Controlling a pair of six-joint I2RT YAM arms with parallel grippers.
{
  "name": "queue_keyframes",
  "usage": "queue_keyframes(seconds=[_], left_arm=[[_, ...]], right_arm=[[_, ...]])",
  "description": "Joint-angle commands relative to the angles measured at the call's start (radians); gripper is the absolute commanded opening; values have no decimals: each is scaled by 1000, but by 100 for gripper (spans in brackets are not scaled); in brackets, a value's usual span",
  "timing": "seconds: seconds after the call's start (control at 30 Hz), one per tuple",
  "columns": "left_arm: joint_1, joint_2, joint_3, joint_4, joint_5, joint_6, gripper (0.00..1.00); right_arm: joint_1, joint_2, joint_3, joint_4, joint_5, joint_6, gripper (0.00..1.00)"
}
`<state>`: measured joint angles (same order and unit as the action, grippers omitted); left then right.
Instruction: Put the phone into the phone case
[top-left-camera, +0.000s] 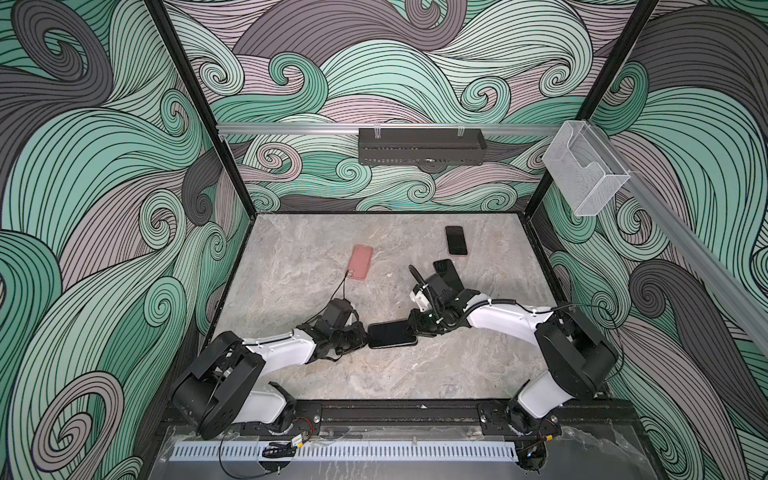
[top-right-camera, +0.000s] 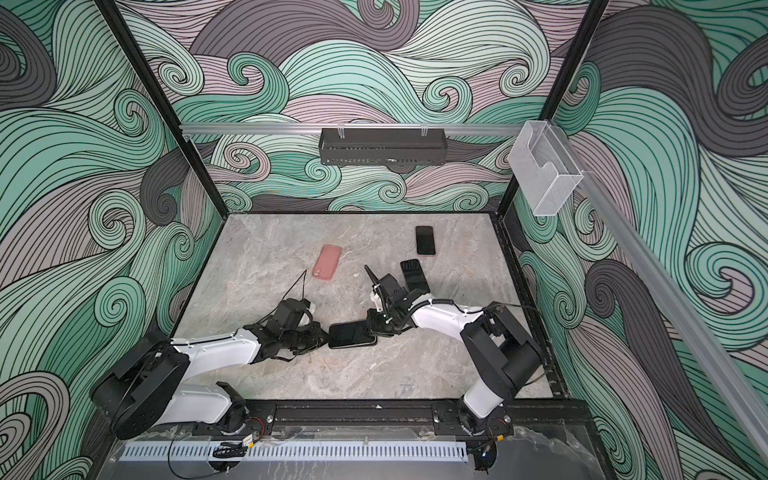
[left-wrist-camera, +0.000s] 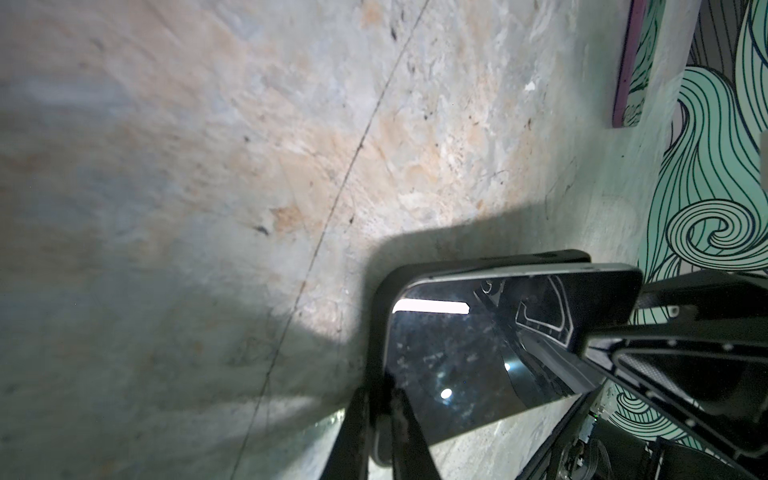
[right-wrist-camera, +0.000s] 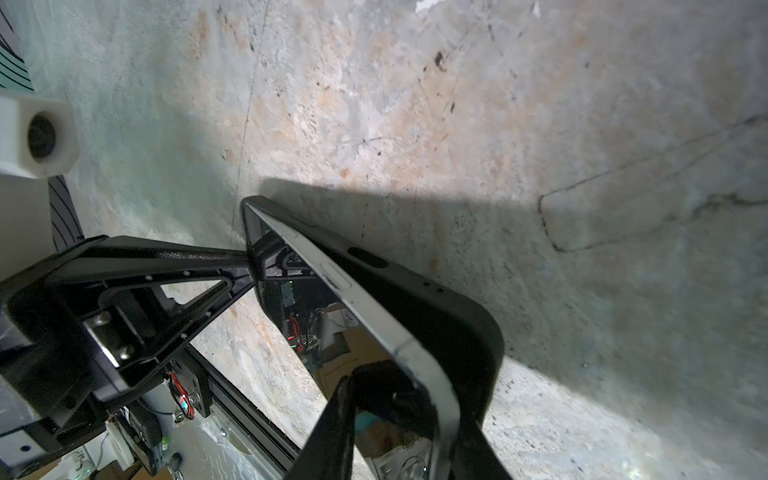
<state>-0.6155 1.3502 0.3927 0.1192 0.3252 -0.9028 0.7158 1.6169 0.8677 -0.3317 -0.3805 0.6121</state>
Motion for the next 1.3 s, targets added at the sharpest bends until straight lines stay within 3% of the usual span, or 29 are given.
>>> queue_keyframes(seconds=[0.0, 0.47, 0.67, 0.87, 1.27], left_arm=[[-12, 9, -19, -52, 31, -4, 13], [-12, 29, -14, -39, 40, -3, 12], [-12, 18, -8, -39, 44, -4, 13], [-12, 9, 4, -46, 48, -2, 22], [-12, 36, 19, -42, 67, 7, 18]], right_arm=[[27, 36, 3, -114, 111, -43, 34], [32, 2, 89, -218, 173, -83, 40], [33, -9, 74, -225, 176, -79, 36], [31, -9, 38, -203, 151, -68, 31], [33, 22, -7, -112, 62, -30, 27]])
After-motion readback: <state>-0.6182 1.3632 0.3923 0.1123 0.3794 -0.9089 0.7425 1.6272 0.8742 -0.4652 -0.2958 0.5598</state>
